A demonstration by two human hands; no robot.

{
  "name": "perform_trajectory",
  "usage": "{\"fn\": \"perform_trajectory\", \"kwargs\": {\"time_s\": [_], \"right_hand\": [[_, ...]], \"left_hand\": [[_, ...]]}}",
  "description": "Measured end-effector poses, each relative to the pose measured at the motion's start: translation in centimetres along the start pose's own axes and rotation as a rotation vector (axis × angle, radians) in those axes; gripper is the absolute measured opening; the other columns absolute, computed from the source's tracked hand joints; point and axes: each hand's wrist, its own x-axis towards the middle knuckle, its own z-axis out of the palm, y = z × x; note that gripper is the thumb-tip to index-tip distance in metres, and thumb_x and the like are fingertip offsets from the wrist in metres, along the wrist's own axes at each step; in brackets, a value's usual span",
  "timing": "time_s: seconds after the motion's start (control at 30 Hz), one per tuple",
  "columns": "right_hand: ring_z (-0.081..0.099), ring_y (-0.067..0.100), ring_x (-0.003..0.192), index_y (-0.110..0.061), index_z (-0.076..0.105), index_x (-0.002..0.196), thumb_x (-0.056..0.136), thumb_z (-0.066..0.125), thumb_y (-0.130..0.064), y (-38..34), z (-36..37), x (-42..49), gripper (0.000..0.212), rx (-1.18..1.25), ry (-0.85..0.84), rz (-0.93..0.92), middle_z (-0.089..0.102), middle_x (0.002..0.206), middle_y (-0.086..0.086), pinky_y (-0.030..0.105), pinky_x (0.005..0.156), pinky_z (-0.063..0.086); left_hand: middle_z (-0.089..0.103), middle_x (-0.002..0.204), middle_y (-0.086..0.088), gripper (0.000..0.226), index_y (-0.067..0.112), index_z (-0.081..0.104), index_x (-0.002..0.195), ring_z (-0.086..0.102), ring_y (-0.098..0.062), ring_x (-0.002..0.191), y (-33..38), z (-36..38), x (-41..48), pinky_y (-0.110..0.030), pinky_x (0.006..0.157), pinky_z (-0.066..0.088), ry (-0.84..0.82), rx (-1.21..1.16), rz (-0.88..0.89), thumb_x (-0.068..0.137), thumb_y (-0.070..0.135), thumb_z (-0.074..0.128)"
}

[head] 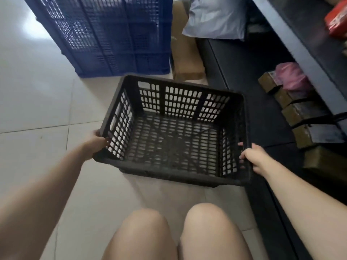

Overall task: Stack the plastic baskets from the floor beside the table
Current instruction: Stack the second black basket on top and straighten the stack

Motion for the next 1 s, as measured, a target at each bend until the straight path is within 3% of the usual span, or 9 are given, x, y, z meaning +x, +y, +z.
{"fn": "perform_trajectory", "kwargs": {"time_s": [0.07, 0.2, 0.33, 0.4, 0.57, 0.63, 0.73, 1.0], "right_hand": [[0.042, 0.020, 0.053, -0.014, 0.061, 0.104, 0.071, 0.035, 0.019, -0.8, -0.7, -2.0, 0.054, 0.014, 0.035, 0.029, 0.047, 0.068, 0.013, 0.027, 0.051, 0.038], [0.040, 0.020, 0.050, -0.012, 0.057, 0.082, 0.071, 0.033, 0.021, -4.4, -4.3, -8.9, 0.042, 0.010, 0.022, 0.093, 0.044, 0.066, 0.015, 0.028, 0.047, 0.035], [0.038, 0.023, 0.053, -0.008, 0.056, 0.089, 0.074, 0.034, 0.023, -7.6, -7.6, -18.5, 0.040, 0.024, -0.005, 0.125, 0.043, 0.068, 0.012, 0.028, 0.046, 0.034], [0.037, 0.023, 0.055, -0.007, 0.055, 0.083, 0.074, 0.034, 0.023, -8.6, -9.8, -24.4, 0.038, 0.051, -0.004, 0.172, 0.042, 0.070, 0.011, 0.026, 0.045, 0.034], [0.043, 0.025, 0.056, -0.004, 0.054, 0.080, 0.074, 0.039, 0.024, -10.0, -15.9, -37.5, 0.033, 0.060, -0.031, 0.217, 0.047, 0.068, 0.015, 0.028, 0.047, 0.040], [0.048, 0.028, 0.059, -0.005, 0.054, 0.077, 0.073, 0.043, 0.023, -9.0, -17.9, -41.6, 0.030, 0.027, -0.032, 0.239, 0.050, 0.069, 0.016, 0.029, 0.048, 0.045], [0.052, 0.031, 0.068, -0.005, 0.054, 0.074, 0.073, 0.045, 0.023, -5.7, -19.7, -47.2, 0.029, 0.016, 0.017, 0.289, 0.052, 0.075, 0.017, 0.030, 0.047, 0.048], [0.056, 0.032, 0.061, -0.002, 0.059, 0.080, 0.069, 0.053, 0.022, 9.2, -22.3, -66.4, 0.027, 0.194, 0.217, 0.407, 0.055, 0.074, 0.018, 0.029, 0.047, 0.049]], "left_hand": [[0.054, 0.083, -0.013, 0.036, 0.012, 0.054, 0.073, 0.051, -0.023, 0.066, 1.0, -1.1, -2.4, -0.013, 0.037, 0.045, 0.010, 0.009, -0.002, 0.079, -0.021, 0.040], [0.055, 0.083, -0.011, 0.035, 0.011, 0.053, 0.076, 0.048, -0.022, 0.059, 5.1, -5.8, -9.9, -0.014, 0.032, 0.044, -0.048, 0.018, -0.049, 0.078, -0.021, 0.039], [0.058, 0.090, -0.015, 0.034, 0.008, 0.058, 0.088, 0.051, -0.023, 0.060, 9.9, -11.5, -19.2, -0.015, 0.032, 0.045, -0.017, 0.059, -0.091, 0.078, -0.020, 0.041], [0.059, 0.083, -0.012, 0.034, 0.007, 0.057, 0.097, 0.051, -0.023, 0.060, 12.5, -14.1, -24.5, -0.014, 0.032, 0.045, -0.022, 0.098, -0.101, 0.080, -0.019, 0.043], [0.055, 0.075, -0.011, 0.027, 0.009, 0.059, 0.088, 0.057, -0.017, 0.048, 17.8, -19.7, -35.3, -0.011, 0.033, 0.043, -0.036, 0.150, -0.079, 0.081, -0.016, 0.050], [0.054, 0.070, -0.009, 0.023, 0.003, 0.061, 0.097, 0.058, -0.013, 0.042, 18.4, -20.6, -38.2, -0.012, 0.034, 0.044, -0.048, 0.157, -0.054, 0.082, -0.012, 0.053], [0.056, 0.070, -0.008, 0.026, -0.006, 0.061, 0.109, 0.054, -0.020, 0.056, 17.8, -21.0, -41.5, -0.021, 0.047, 0.049, -0.100, 0.197, -0.017, 0.084, -0.008, 0.058], [0.057, 0.073, -0.012, 0.026, -0.004, 0.064, 0.107, 0.051, -0.025, 0.062, 19.3, -18.2, -50.8, -0.025, 0.060, 0.050, -0.339, 0.422, 0.266, 0.081, -0.008, 0.060]]}}
